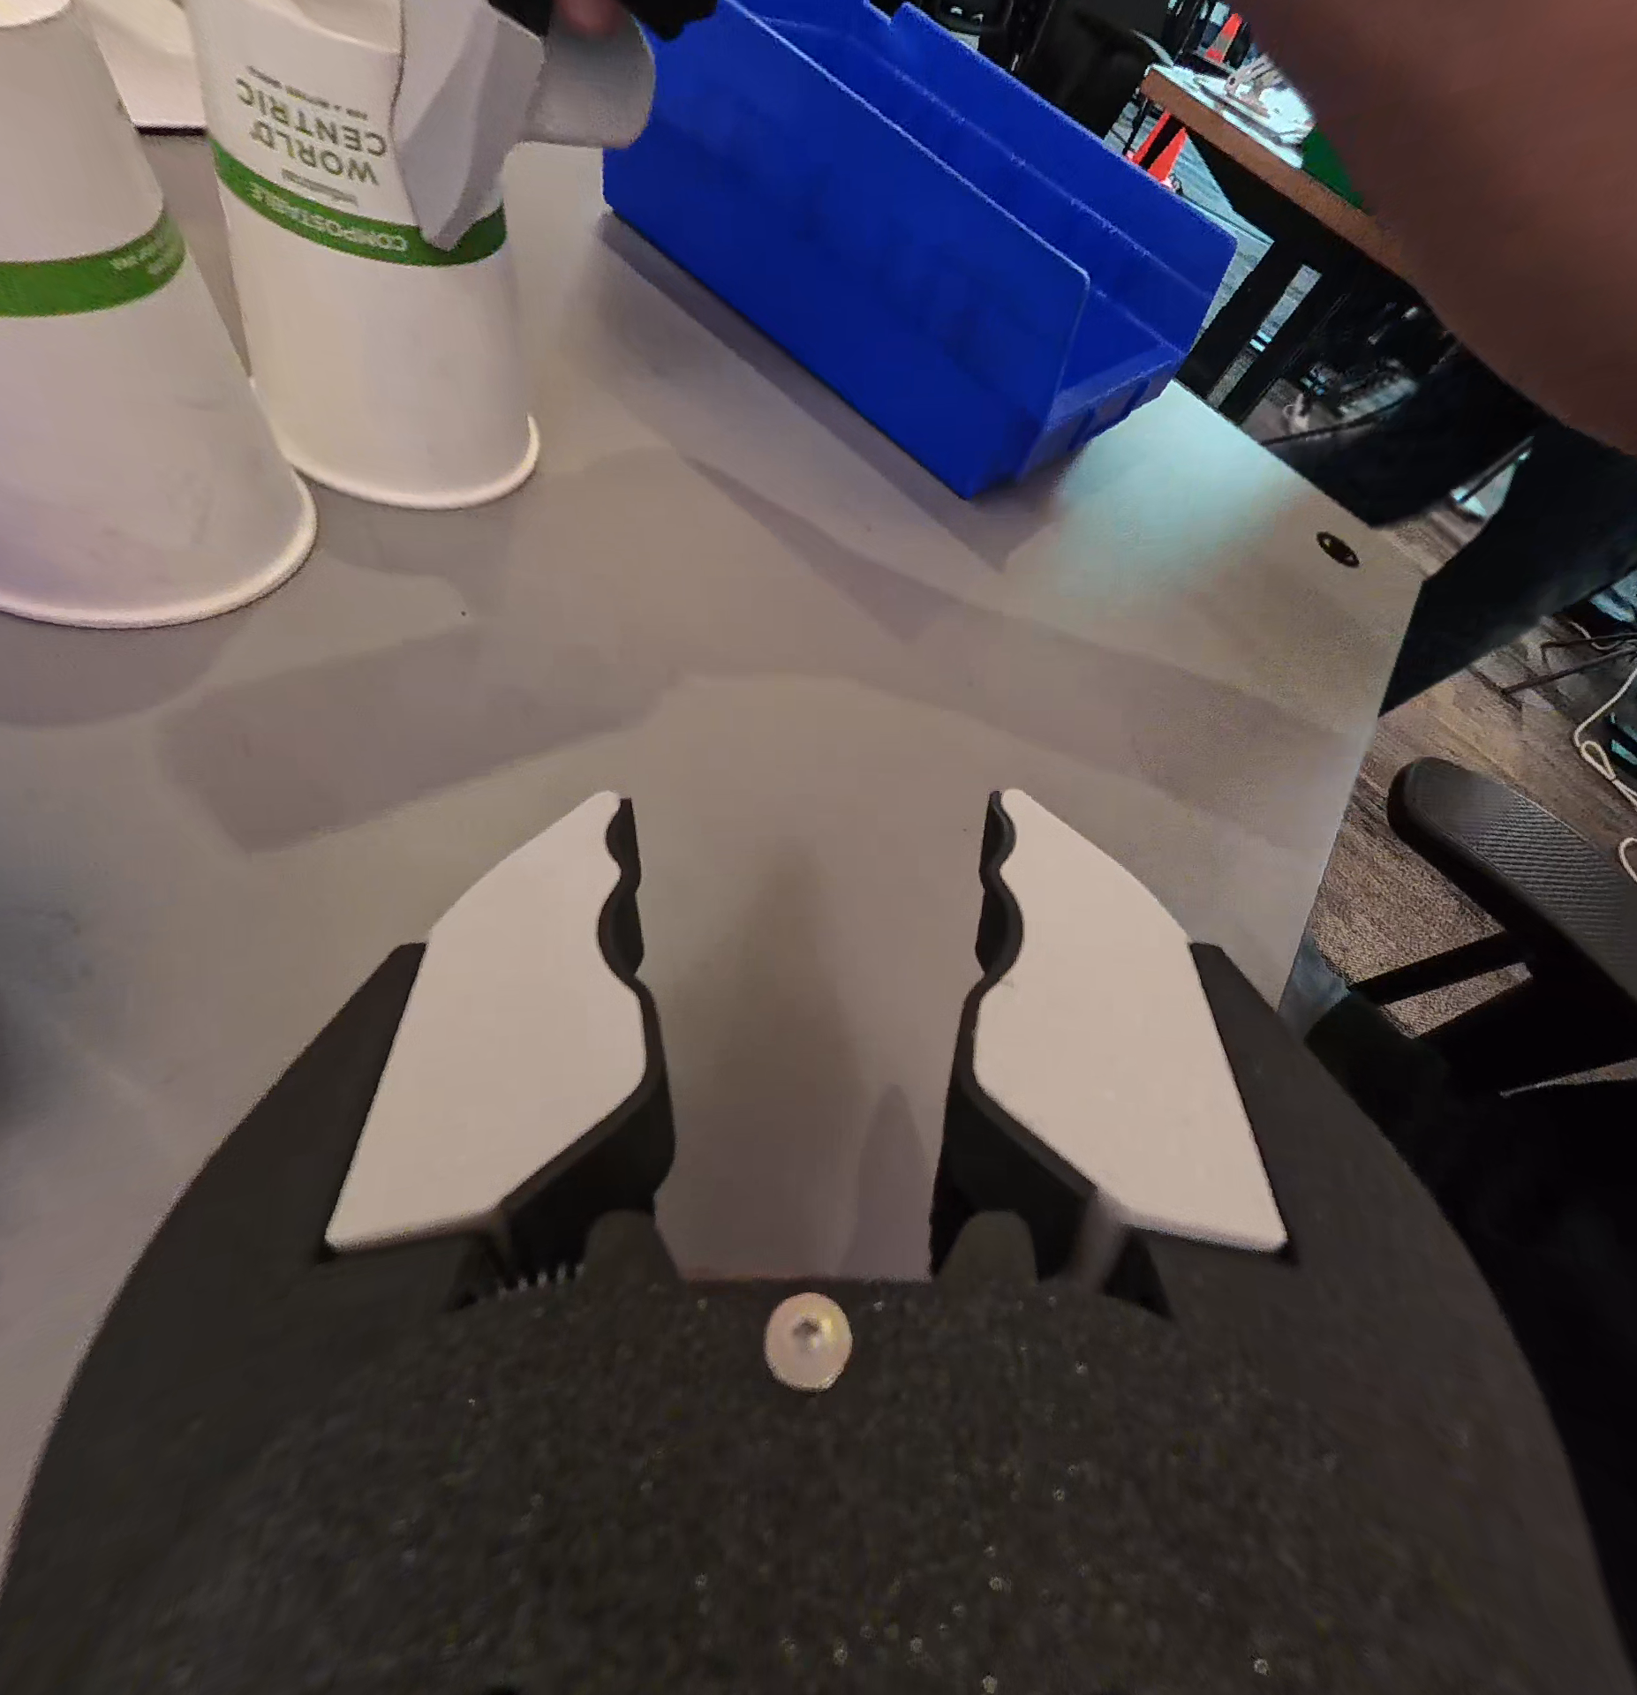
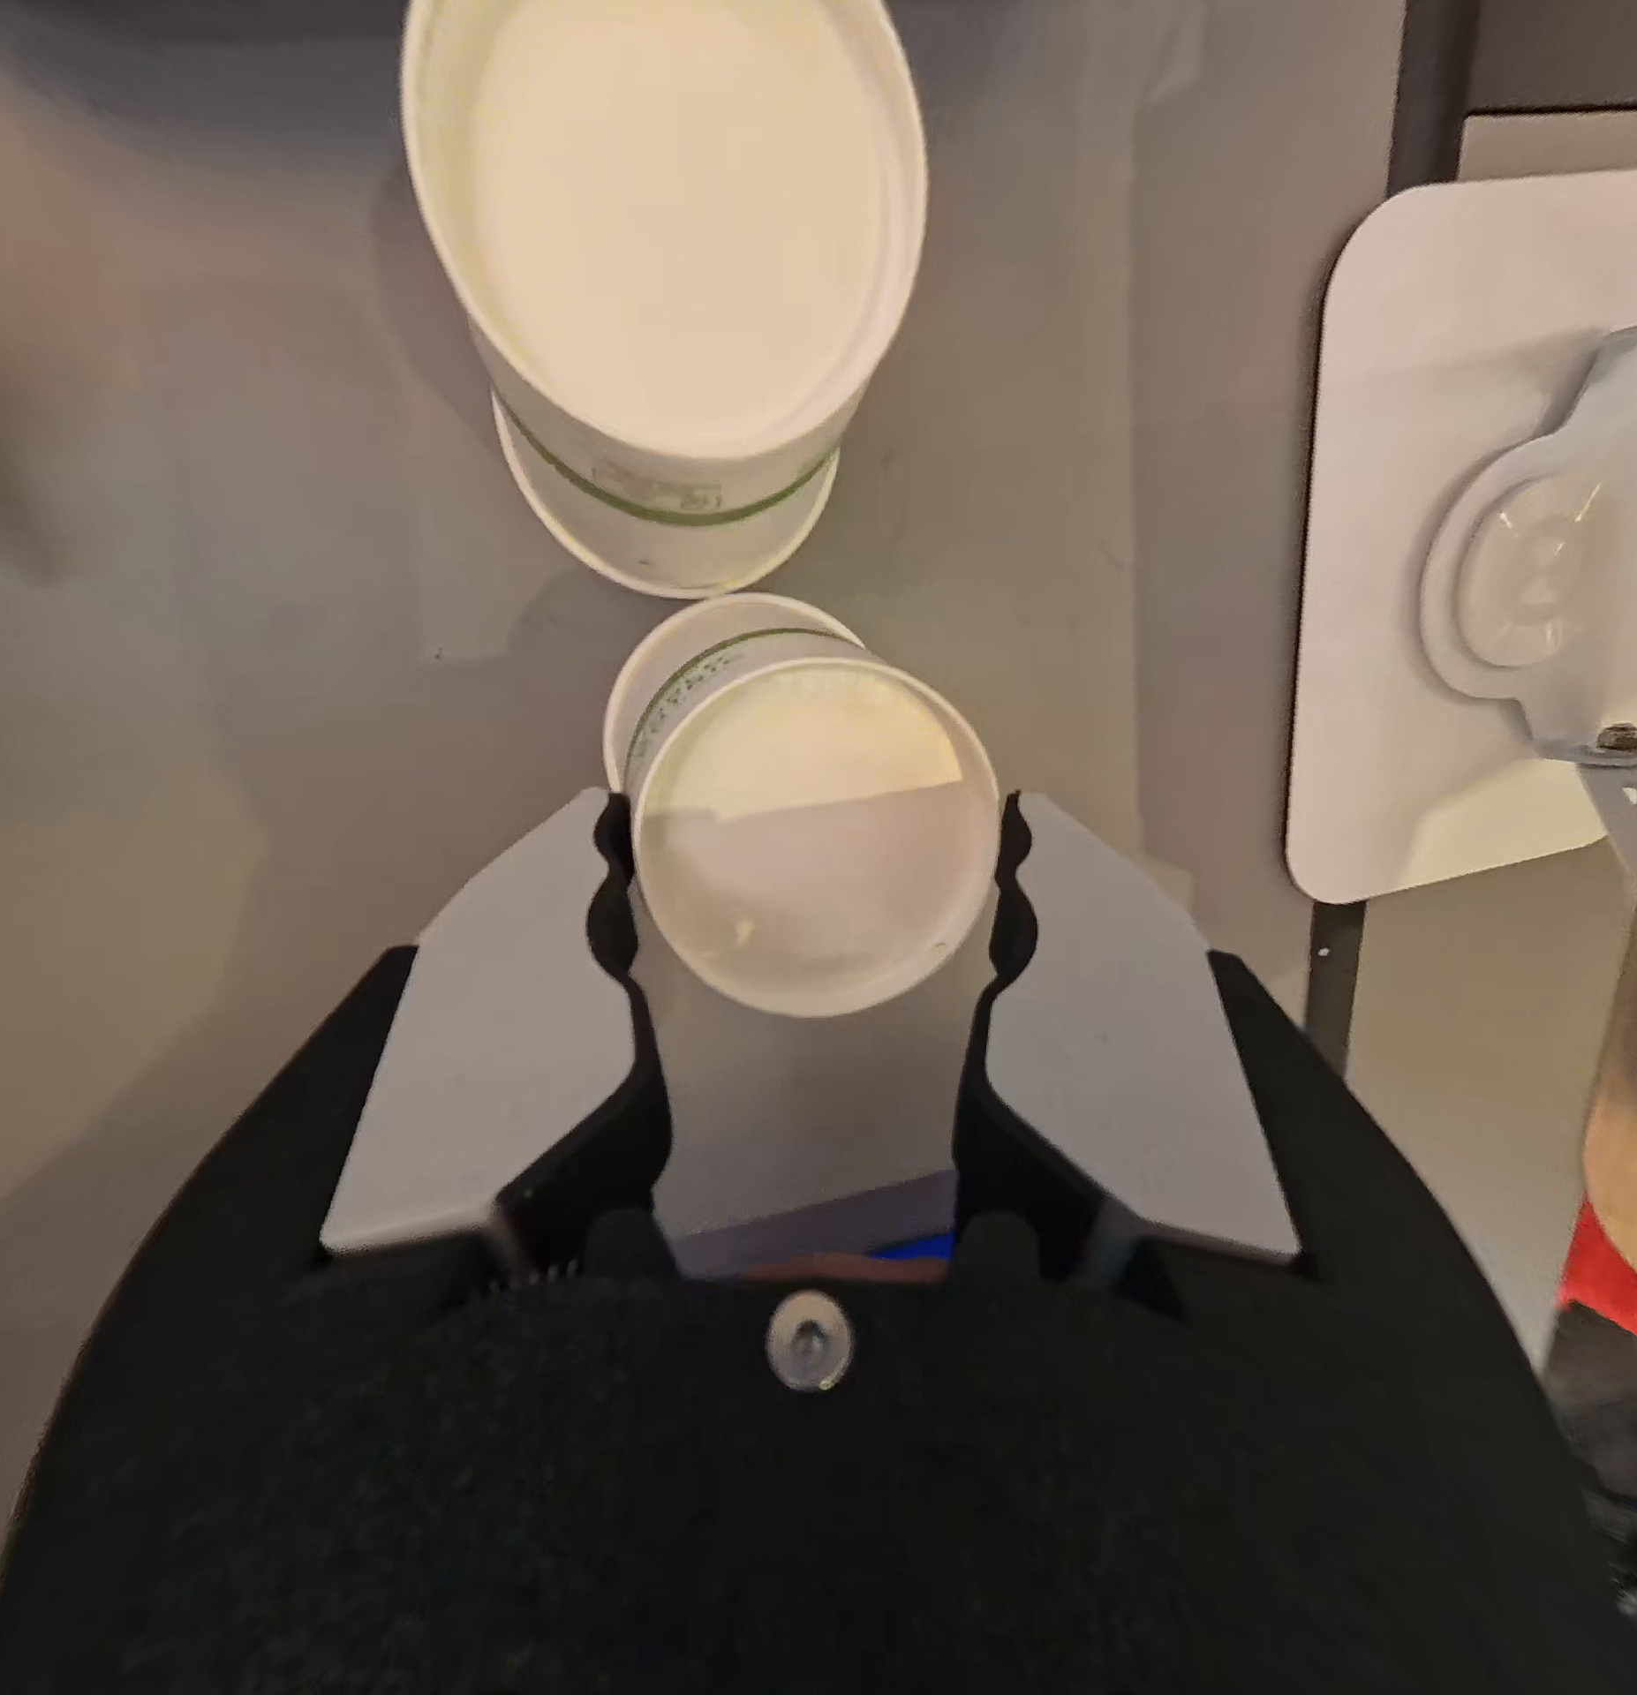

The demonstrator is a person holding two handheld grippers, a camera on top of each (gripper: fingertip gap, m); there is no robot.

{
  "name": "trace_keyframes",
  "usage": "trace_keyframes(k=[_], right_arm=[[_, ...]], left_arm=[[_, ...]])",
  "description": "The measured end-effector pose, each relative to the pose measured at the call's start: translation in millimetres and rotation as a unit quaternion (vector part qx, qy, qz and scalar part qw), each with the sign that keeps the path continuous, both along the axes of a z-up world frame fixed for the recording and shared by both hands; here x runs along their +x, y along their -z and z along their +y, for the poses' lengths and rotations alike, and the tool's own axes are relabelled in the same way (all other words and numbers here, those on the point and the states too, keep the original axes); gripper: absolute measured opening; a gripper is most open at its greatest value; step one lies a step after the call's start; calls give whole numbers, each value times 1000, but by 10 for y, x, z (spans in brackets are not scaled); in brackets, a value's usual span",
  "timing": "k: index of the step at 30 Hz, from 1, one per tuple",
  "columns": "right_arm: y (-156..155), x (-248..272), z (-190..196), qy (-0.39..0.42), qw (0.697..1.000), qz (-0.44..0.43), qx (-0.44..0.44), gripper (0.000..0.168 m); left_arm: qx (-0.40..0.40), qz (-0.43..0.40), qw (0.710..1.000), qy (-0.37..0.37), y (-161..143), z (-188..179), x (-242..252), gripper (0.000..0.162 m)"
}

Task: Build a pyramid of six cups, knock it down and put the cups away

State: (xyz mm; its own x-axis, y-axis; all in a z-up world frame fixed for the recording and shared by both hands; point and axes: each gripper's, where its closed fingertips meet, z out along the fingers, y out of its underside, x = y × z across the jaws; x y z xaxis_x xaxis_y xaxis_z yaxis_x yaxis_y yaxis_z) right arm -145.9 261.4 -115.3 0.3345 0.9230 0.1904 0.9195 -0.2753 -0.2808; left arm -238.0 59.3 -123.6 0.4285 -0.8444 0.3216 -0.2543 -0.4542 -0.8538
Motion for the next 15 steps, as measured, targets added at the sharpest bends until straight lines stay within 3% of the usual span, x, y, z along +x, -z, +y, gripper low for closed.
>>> trace_keyframes(k=[4, 6, 8, 12, 15], right_arm=[[8, 19, -2, 3, 1000, -8, -4, 77], [-7, 58, 10, 0, 1000, -23, 9, 89], [-189, 54, -1, 4, 999, 1, 37, 88], [-805, -57, -400, 21, 980, 148, 135, 85], [-830, -179, -1087, 63, 928, 333, 157, 83]], left_arm=[[-2, 5, 1000, 4, 20, 4, -4, 72], [-4, 5, 1000, 7, 31, 2, -6, 72], [-4, 5, 1000, 12, 31, -12, -9, 72], [-3, 12, 999, 31, 23, -63, -26, 67], [-9, 3, 999, 48, -46, -120, -31, 63]])
